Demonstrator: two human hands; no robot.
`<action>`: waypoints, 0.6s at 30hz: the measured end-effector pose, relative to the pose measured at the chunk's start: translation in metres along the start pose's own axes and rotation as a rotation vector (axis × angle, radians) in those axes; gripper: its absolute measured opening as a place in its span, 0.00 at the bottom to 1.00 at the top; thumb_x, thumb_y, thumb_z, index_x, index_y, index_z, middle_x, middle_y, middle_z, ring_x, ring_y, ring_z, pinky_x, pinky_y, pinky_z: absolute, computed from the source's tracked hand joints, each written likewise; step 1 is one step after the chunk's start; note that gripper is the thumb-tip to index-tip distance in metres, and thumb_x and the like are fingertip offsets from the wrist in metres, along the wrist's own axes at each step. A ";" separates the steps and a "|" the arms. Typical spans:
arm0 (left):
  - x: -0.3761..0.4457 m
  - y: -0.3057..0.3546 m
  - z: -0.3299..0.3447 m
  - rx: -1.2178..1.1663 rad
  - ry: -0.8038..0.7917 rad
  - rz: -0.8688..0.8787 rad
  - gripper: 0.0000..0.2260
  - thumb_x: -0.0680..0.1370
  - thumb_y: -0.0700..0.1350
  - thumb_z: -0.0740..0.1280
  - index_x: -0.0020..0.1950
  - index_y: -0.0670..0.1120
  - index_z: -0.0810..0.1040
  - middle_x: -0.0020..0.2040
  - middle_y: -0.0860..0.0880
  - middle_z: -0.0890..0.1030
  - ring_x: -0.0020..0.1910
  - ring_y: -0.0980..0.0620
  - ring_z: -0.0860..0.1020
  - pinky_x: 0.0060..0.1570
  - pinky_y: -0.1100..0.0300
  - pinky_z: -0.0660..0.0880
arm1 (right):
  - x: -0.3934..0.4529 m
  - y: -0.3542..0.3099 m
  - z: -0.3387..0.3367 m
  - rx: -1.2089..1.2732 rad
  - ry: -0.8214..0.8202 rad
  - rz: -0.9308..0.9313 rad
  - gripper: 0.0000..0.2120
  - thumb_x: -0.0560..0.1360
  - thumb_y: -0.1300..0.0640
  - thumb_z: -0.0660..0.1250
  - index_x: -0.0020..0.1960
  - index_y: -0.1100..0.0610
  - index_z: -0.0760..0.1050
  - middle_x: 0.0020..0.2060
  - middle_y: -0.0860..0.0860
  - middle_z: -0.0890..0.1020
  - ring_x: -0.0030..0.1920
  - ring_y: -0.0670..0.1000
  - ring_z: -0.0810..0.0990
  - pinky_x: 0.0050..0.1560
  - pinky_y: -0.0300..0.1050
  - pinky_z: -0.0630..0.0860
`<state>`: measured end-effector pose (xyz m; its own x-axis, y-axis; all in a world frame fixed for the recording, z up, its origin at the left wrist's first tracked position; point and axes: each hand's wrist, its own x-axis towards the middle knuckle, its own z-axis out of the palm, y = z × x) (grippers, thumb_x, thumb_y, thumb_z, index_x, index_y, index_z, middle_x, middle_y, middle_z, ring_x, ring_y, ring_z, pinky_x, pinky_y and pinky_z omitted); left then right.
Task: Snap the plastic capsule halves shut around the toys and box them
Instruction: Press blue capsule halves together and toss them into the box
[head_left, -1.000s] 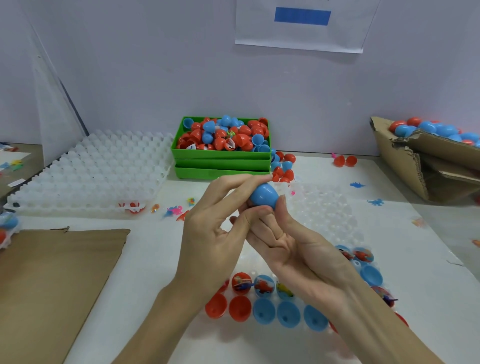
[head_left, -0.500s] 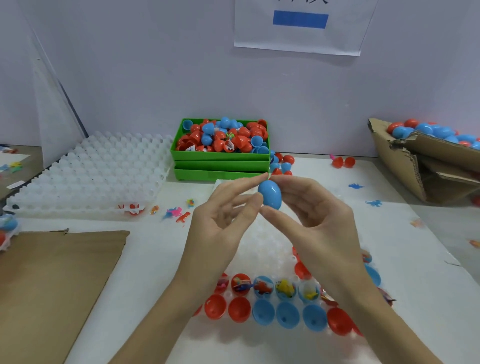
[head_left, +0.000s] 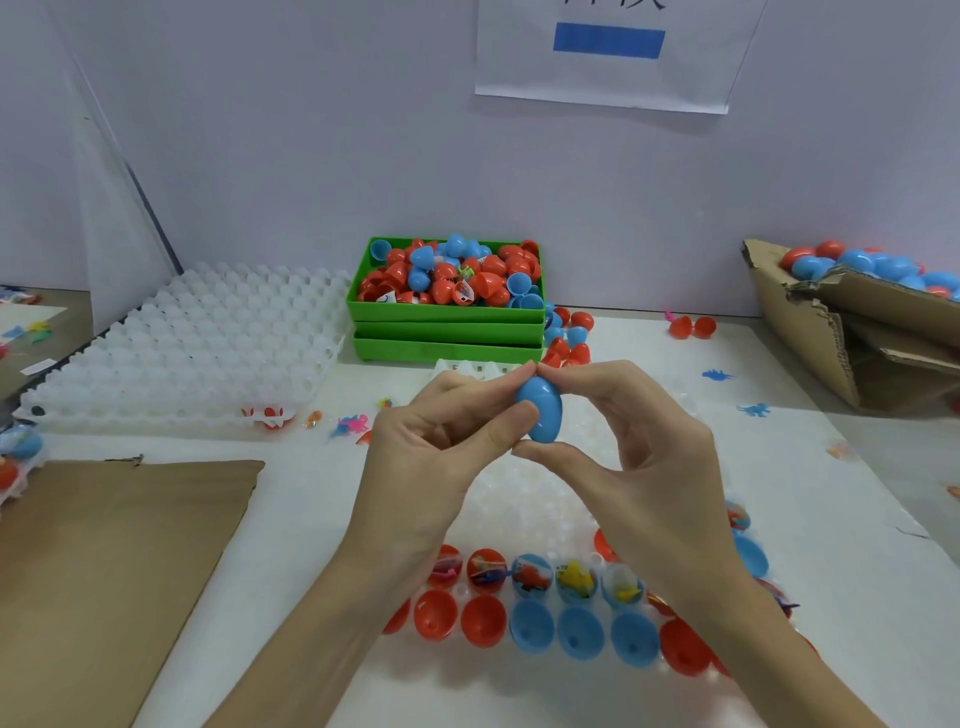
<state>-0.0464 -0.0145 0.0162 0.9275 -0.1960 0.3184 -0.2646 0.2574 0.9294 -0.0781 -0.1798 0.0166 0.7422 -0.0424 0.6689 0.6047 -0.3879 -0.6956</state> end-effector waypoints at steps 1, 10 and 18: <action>0.000 0.000 0.000 -0.001 0.001 0.009 0.16 0.70 0.49 0.76 0.58 0.52 0.88 0.43 0.57 0.82 0.48 0.59 0.82 0.52 0.67 0.79 | 0.000 -0.001 -0.001 0.029 -0.005 0.006 0.21 0.72 0.53 0.78 0.63 0.56 0.80 0.56 0.49 0.84 0.61 0.54 0.82 0.64 0.45 0.78; -0.004 -0.004 0.003 0.065 0.059 0.095 0.16 0.70 0.52 0.76 0.58 0.53 0.88 0.44 0.54 0.83 0.48 0.56 0.81 0.51 0.64 0.79 | 0.001 -0.003 -0.006 0.094 -0.057 0.019 0.21 0.70 0.56 0.79 0.61 0.59 0.80 0.55 0.51 0.84 0.61 0.51 0.82 0.65 0.35 0.75; -0.002 -0.003 0.003 -0.105 -0.090 -0.152 0.16 0.81 0.51 0.68 0.65 0.46 0.85 0.61 0.45 0.86 0.62 0.43 0.84 0.64 0.52 0.80 | 0.002 0.007 -0.001 -0.283 0.007 -0.044 0.20 0.71 0.55 0.80 0.60 0.58 0.80 0.53 0.50 0.82 0.55 0.46 0.80 0.59 0.35 0.76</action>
<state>-0.0483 -0.0180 0.0137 0.9260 -0.3227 0.1958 -0.0900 0.3149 0.9448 -0.0728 -0.1837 0.0127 0.7140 -0.0258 0.6997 0.5311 -0.6311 -0.5653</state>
